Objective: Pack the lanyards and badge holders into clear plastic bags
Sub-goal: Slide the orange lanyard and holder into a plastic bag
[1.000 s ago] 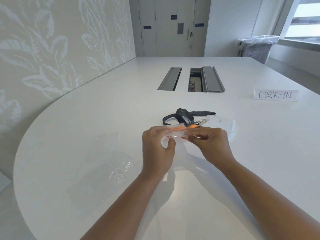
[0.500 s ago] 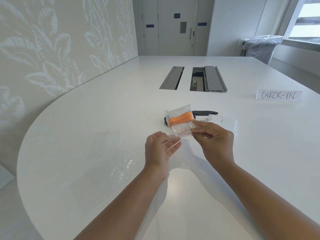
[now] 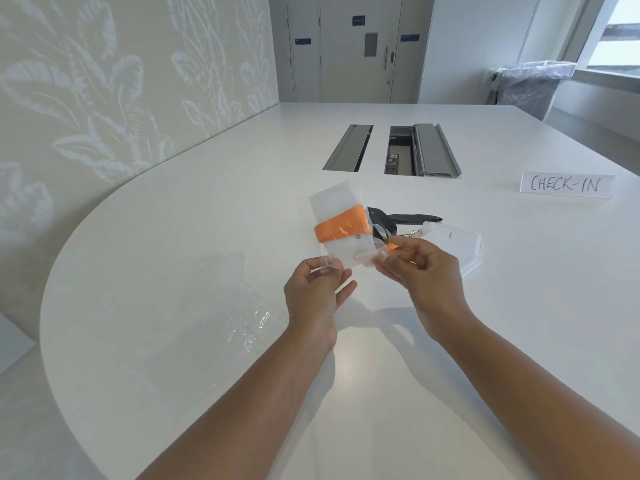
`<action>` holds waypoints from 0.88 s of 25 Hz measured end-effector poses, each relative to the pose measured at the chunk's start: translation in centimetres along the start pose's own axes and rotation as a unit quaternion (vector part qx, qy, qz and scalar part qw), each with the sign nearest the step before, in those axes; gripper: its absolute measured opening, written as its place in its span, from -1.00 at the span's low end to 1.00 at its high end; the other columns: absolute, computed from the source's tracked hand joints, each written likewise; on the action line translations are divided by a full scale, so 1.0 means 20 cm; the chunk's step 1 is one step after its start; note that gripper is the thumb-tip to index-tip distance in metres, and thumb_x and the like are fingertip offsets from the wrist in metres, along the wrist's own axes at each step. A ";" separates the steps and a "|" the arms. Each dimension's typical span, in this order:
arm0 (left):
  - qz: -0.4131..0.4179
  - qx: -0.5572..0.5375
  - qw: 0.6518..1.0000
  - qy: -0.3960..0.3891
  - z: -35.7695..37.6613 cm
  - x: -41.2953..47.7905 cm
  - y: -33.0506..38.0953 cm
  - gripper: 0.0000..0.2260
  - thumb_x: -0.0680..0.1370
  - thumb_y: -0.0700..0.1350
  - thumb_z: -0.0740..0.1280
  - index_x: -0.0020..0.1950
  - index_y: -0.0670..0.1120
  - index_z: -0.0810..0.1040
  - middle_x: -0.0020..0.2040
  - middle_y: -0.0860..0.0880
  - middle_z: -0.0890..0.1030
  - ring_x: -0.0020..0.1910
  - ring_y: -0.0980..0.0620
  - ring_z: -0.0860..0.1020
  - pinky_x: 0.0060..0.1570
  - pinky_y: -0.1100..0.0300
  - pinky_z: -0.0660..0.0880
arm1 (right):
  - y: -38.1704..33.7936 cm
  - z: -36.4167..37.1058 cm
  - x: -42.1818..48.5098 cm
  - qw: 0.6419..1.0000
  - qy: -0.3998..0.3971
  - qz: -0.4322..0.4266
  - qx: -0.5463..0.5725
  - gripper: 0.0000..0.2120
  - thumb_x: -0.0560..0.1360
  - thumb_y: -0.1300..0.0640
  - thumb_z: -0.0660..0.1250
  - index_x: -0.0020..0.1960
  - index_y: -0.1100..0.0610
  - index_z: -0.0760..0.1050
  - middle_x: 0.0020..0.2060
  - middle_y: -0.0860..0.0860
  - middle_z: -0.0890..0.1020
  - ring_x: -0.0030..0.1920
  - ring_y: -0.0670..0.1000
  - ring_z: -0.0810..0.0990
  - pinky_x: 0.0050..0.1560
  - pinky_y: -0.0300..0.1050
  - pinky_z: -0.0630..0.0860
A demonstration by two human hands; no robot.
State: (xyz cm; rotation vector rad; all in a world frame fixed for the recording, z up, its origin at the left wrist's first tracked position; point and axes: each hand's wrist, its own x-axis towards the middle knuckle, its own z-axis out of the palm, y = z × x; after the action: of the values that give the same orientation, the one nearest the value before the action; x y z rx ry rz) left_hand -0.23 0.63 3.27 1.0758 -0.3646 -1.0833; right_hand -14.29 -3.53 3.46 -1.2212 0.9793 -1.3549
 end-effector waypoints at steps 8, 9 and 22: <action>0.015 0.030 0.999 -0.005 0.00 0.02 0.01 -0.85 0.55 -0.34 0.33 -0.11 -0.11 0.56 -0.14 -0.09 0.59 -0.23 0.00 0.60 -0.05 -0.02 0.66 | -0.04 0.00 0.00 0.995 -0.044 0.069 0.061 -0.72 0.51 0.14 0.43 0.13 0.32 0.59 -0.01 0.22 0.72 0.04 0.12 0.72 0.07 -0.03 0.64; 0.013 0.034 0.999 -0.014 0.01 0.01 0.01 -0.87 0.55 -0.32 0.34 -0.11 -0.11 0.56 -0.15 -0.08 0.59 -0.22 0.00 0.57 -0.06 -0.02 0.66 | -0.04 0.01 0.00 0.995 -0.045 0.072 0.062 -0.72 0.51 0.16 0.43 0.13 0.33 0.59 -0.02 0.22 0.72 0.03 0.11 0.72 0.05 -0.03 0.65; 0.015 0.112 0.992 -0.063 0.00 0.03 0.02 -0.91 0.58 -0.20 0.37 -0.09 -0.19 0.52 -0.13 -0.09 0.65 -0.09 0.00 0.62 -0.10 0.01 0.67 | -0.05 -0.02 0.02 0.982 -0.028 0.075 -0.169 -0.88 0.54 0.15 0.41 -0.14 0.18 0.60 -0.30 0.01 0.66 -0.21 -0.05 0.64 -0.15 -0.17 0.55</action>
State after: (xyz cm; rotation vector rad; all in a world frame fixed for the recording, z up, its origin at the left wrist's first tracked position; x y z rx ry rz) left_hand 0.16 0.18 3.42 1.1976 -0.6131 -1.1053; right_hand -14.87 -3.72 4.51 -1.3972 1.2712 -1.0574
